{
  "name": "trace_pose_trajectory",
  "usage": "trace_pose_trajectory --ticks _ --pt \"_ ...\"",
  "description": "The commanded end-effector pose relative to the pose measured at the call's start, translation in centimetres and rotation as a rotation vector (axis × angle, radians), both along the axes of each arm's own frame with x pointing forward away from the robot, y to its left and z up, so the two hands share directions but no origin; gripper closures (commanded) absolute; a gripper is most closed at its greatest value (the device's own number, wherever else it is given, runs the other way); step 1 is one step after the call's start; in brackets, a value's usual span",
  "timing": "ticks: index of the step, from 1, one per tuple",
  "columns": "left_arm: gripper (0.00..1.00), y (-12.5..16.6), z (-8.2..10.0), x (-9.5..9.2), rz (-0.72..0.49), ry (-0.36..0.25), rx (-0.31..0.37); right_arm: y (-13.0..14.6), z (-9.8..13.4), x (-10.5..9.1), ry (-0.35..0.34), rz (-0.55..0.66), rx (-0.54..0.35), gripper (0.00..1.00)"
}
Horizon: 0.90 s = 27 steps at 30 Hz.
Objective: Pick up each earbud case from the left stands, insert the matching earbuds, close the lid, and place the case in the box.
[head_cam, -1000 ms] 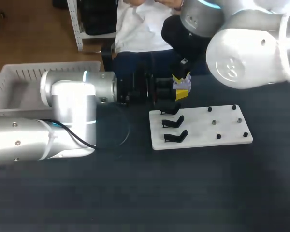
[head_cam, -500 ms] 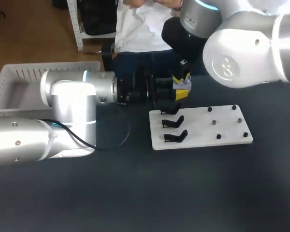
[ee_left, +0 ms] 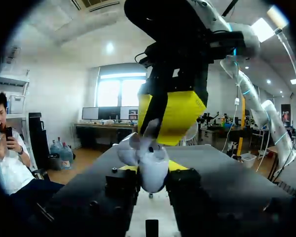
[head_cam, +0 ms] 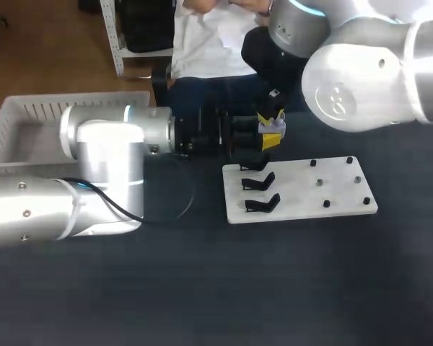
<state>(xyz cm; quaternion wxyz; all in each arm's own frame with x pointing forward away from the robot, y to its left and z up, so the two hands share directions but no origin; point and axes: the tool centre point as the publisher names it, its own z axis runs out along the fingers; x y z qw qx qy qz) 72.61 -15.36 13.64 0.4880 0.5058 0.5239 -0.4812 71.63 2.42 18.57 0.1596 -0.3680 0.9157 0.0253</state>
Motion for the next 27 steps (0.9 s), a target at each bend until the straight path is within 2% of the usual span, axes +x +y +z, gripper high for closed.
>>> trace_pose_trajectory --ticks 1,27 --pt "1.0 -0.03 -0.06 -0.14 0.007 -0.005 -0.006 0.12 -0.15 0.04 0.002 0.002 0.0 1.0" --pt "1.0 -0.03 -0.06 -0.14 0.007 -0.005 -0.006 0.18 0.11 -0.43 -0.001 0.015 -0.007 1.0"
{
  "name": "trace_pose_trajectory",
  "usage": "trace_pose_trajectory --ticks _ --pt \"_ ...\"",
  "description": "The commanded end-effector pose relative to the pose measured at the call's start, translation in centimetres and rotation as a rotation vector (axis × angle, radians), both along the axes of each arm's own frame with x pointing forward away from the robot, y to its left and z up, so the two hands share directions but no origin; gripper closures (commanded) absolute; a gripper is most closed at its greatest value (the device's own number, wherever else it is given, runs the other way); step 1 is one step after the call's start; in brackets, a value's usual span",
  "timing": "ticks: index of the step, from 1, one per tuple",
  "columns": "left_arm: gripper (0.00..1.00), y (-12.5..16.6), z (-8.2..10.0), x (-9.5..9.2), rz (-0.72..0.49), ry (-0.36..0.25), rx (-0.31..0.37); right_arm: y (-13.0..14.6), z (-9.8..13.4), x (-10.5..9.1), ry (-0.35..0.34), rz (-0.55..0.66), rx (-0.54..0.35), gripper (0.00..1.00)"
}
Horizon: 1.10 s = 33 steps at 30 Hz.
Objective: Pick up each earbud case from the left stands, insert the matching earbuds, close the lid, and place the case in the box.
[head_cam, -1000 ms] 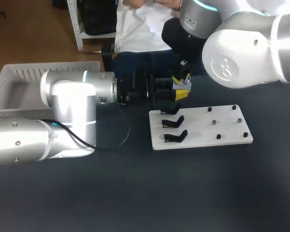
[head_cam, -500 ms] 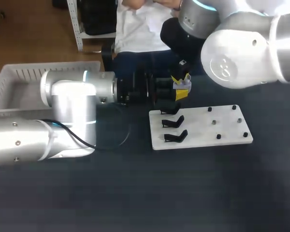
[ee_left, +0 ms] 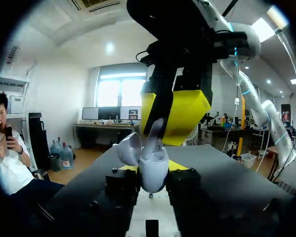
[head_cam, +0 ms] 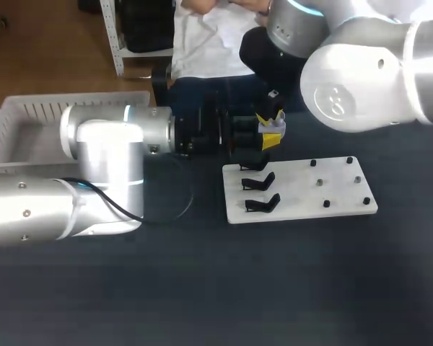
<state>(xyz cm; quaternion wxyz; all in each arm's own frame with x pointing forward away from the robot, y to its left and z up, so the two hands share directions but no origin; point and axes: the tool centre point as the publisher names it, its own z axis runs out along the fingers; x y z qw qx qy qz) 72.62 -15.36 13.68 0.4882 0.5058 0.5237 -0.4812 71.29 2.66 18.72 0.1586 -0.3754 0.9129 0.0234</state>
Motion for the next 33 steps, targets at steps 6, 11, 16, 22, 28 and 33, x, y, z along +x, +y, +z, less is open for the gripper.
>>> trace_pose_trajectory --ticks 6,11,16,22,28,33 --pt "1.0 -0.04 -0.1 -0.15 0.007 -0.005 -0.006 -0.08 -0.22 -0.19 0.007 0.001 -0.001 1.0" --pt "1.0 -0.04 -0.1 -0.15 0.007 -0.005 -0.006 -0.16 -0.31 -0.24 0.01 0.001 -0.002 1.0" --pt "1.0 -0.04 -0.1 -0.15 0.007 -0.005 -0.006 -0.13 -0.54 -0.11 0.017 0.003 -0.005 1.0" --pt "1.0 -0.04 -0.1 -0.15 0.007 -0.005 -0.006 -0.04 -0.78 0.13 0.025 0.001 -0.001 1.0" --pt "1.0 -0.04 -0.1 -0.15 0.007 -0.005 -0.006 0.11 -0.75 0.38 0.026 0.007 -0.005 1.0" --pt "1.0 -0.04 -0.1 -0.15 0.007 -0.005 -0.006 0.26 -0.81 0.5 0.036 0.018 -0.013 1.0"
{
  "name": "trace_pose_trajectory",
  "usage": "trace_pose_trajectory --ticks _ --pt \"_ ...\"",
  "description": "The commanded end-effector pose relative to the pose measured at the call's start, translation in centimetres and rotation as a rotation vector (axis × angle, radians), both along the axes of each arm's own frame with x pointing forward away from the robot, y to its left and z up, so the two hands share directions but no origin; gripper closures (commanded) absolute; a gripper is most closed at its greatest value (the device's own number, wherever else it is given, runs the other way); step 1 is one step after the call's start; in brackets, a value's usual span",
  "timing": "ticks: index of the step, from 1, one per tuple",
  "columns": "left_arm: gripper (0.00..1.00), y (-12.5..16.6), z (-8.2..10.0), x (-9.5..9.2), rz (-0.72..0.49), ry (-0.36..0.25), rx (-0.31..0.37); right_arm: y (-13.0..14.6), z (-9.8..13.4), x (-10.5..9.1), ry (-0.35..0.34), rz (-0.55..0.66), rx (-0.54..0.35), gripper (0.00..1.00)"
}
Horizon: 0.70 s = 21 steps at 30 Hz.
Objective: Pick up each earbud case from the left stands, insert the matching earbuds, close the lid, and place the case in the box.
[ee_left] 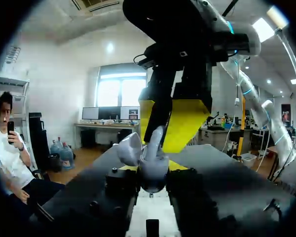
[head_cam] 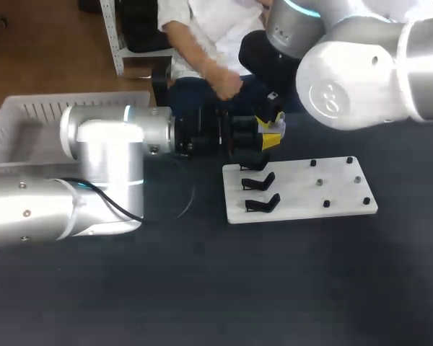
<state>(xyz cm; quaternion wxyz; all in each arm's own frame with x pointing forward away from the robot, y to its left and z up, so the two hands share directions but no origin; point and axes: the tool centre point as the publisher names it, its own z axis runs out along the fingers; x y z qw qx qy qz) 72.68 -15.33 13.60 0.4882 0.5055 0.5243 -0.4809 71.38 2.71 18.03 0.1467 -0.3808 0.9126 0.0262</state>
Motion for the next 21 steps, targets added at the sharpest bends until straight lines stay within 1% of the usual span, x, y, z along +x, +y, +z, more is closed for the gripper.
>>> trace_pose_trajectory --ticks 1,8,10,11,13,15,17,18,21 --pt "1.0 -0.06 -0.01 -0.21 0.005 -0.006 -0.006 0.23 -0.17 0.4 0.014 0.007 -0.01 1.0" --pt "1.0 -0.06 -0.01 -0.21 0.005 -0.006 -0.006 0.0 -0.46 0.22 0.023 0.0 -0.005 1.0" --pt "1.0 -0.06 -0.01 -0.21 0.005 -0.006 -0.006 -0.03 -0.45 0.19 0.024 -0.001 -0.004 0.78" --pt "1.0 -0.06 -0.01 -0.21 0.005 -0.006 -0.006 -0.06 -0.42 0.17 0.023 -0.002 -0.003 0.75" --pt "1.0 -0.06 -0.01 -0.21 0.005 -0.006 -0.006 -0.1 -0.33 0.13 0.022 -0.002 -0.001 0.69" --pt "1.0 -0.06 -0.01 -0.21 0.005 -0.006 -0.006 -0.11 -0.24 0.12 0.019 -0.001 0.0 0.66" --pt "1.0 -0.06 -0.01 -0.21 0.005 -0.006 -0.006 -0.11 -0.19 0.12 0.017 -0.001 0.002 0.6" --pt "1.0 -0.06 -0.01 -0.21 0.005 -0.006 -0.006 -0.12 -0.16 0.12 0.017 -0.001 0.003 0.58" --pt "1.0 -0.06 -0.01 -0.21 0.005 -0.006 -0.006 -0.09 -0.06 0.11 0.014 0.0 0.004 0.6"
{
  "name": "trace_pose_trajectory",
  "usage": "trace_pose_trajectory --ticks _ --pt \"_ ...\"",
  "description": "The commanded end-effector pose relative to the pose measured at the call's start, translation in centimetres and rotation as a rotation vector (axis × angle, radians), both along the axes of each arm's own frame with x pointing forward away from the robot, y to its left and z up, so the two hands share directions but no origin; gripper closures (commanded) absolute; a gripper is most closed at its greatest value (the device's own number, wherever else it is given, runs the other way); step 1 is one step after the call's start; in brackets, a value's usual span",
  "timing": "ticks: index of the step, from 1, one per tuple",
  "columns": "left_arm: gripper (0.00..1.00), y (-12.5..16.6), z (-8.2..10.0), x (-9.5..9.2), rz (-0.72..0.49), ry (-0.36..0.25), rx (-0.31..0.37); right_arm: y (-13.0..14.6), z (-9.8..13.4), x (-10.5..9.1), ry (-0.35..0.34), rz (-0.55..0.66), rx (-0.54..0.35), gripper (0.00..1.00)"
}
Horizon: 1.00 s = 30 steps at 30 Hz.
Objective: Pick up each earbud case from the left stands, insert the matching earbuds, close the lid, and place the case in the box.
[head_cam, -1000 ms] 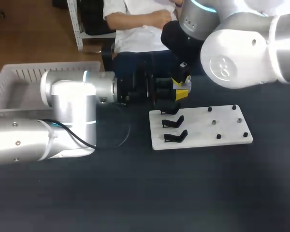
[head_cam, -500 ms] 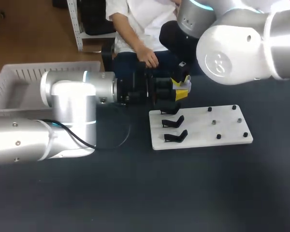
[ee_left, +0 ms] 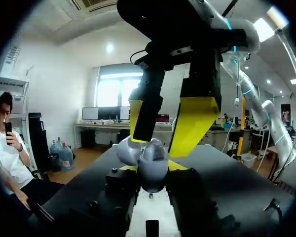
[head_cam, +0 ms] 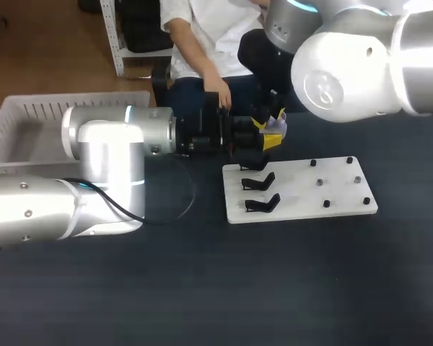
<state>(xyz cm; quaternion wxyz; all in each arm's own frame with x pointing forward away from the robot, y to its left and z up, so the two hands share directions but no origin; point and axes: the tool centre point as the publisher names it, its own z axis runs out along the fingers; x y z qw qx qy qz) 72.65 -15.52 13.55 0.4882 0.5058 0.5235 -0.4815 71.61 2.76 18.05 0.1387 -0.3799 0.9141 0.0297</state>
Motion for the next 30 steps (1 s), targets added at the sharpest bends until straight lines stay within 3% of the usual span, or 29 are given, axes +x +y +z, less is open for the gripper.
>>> trace_pose_trajectory --ticks 1,8,13,18,24,30 --pt "1.0 0.1 0.0 -0.2 0.007 -0.005 -0.005 -0.1 -0.1 -0.1 -0.005 0.001 0.003 0.6" --pt "1.0 0.1 0.0 -0.2 0.007 -0.005 -0.005 0.2 1.0 -0.7 -0.018 0.015 0.014 0.62" --pt "1.0 0.1 0.0 -0.2 0.007 -0.005 -0.005 0.4 2.7 -0.6 -0.077 0.018 0.03 0.61" --pt "1.0 0.1 0.0 -0.2 0.007 -0.005 -0.005 0.3 2.7 2.3 -0.129 -0.005 0.106 0.56" --pt "1.0 0.1 0.0 -0.2 0.007 -0.005 -0.005 -0.3 1.2 5.8 -0.172 -0.079 0.152 0.6" --pt "1.0 0.1 0.0 -0.2 0.007 -0.005 -0.005 -0.6 0.2 6.4 -0.17 -0.125 0.151 0.62"
